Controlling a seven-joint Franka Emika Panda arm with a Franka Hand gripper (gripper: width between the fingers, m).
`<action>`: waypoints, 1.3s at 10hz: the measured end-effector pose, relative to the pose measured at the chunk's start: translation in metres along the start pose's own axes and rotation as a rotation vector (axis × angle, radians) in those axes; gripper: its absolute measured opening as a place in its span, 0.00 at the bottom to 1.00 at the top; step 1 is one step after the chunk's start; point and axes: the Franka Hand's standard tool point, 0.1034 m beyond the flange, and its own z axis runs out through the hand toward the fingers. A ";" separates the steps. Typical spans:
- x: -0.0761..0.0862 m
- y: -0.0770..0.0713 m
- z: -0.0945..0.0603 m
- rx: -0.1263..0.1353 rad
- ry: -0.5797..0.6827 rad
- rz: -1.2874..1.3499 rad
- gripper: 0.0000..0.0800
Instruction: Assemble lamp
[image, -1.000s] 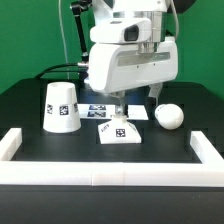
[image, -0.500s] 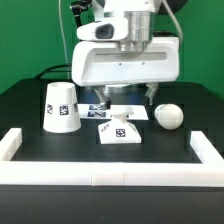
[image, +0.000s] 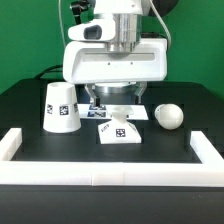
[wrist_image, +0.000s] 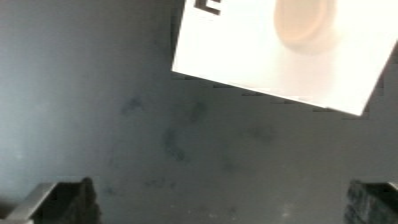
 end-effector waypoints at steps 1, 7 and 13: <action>0.000 0.000 0.000 0.000 -0.001 0.002 0.87; -0.029 -0.017 0.006 0.035 -0.070 0.234 0.87; -0.041 -0.023 0.019 0.042 -0.073 0.234 0.87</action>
Offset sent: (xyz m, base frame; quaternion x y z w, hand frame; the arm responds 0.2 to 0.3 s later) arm -0.0413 -0.0047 -0.0076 -0.0118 -0.0693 0.1279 0.9893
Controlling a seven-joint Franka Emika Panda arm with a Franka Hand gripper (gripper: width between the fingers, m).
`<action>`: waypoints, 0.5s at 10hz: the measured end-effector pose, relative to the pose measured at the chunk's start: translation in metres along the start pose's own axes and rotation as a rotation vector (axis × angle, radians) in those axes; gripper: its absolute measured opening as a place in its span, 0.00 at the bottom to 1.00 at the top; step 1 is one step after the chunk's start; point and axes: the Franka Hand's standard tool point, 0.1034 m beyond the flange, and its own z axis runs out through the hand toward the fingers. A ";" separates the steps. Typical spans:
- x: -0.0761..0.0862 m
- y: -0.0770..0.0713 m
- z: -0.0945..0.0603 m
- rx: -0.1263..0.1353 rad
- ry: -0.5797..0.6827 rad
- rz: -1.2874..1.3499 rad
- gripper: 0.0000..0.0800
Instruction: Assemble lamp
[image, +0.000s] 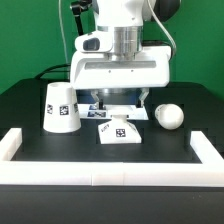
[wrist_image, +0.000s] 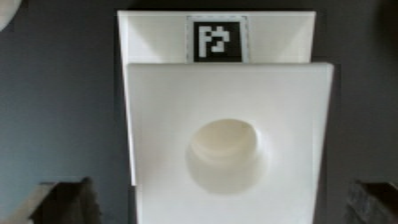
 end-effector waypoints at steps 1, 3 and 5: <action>-0.001 0.000 0.003 0.000 0.003 -0.001 0.87; -0.005 -0.001 0.010 0.001 -0.006 -0.001 0.88; -0.007 -0.002 0.017 0.002 -0.008 -0.002 0.87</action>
Offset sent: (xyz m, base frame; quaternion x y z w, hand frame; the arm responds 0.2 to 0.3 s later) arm -0.0038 0.0024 -0.0112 -0.0087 0.0127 0.0056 0.9999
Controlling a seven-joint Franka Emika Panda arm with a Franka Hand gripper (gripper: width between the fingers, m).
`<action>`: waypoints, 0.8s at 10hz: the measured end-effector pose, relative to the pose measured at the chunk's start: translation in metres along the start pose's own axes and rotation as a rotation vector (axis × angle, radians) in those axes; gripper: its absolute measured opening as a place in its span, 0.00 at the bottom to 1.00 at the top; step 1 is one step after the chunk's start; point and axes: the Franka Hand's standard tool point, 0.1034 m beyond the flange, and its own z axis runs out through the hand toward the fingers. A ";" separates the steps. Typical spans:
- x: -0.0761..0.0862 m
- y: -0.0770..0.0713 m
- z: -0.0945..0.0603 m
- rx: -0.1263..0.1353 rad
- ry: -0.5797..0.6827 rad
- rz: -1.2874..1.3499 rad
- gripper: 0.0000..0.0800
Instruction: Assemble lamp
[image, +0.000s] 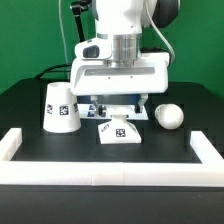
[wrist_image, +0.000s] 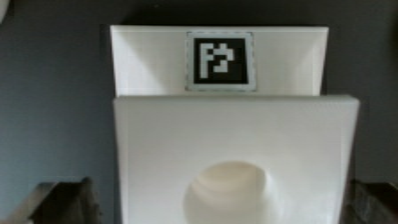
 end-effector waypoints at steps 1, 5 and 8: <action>-0.001 0.000 0.002 0.001 -0.005 -0.003 0.87; -0.001 0.001 0.004 0.001 -0.009 -0.020 0.67; 0.001 0.001 0.002 0.000 -0.006 -0.022 0.67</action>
Offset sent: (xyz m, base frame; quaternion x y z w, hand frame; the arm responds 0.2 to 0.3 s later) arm -0.0020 -0.0081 -0.0042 -0.0071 0.0028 -0.0042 1.0000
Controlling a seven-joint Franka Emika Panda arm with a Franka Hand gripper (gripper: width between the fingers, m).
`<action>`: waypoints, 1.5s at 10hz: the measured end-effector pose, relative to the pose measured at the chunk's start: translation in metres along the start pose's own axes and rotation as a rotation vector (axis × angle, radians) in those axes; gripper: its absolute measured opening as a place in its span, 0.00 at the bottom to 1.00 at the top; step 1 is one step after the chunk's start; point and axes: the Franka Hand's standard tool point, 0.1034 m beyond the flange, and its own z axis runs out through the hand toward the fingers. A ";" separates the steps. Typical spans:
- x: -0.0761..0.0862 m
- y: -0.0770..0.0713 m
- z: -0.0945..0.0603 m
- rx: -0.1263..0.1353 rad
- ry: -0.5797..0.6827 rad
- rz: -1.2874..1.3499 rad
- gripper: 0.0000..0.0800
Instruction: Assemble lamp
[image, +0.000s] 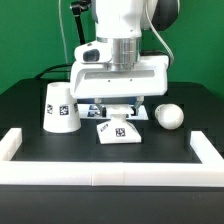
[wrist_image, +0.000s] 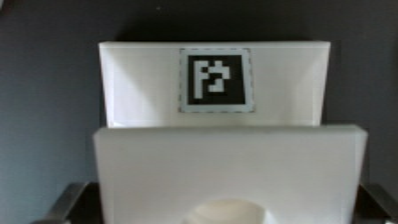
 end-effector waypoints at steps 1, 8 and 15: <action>0.000 0.000 0.000 0.000 0.000 0.000 0.67; 0.041 -0.033 0.002 0.004 0.046 -0.016 0.67; 0.108 -0.063 0.001 0.015 0.115 0.031 0.67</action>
Offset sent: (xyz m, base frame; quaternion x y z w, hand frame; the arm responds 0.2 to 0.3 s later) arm 0.0000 0.0000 0.0000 0.0000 0.0000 0.0000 1.0000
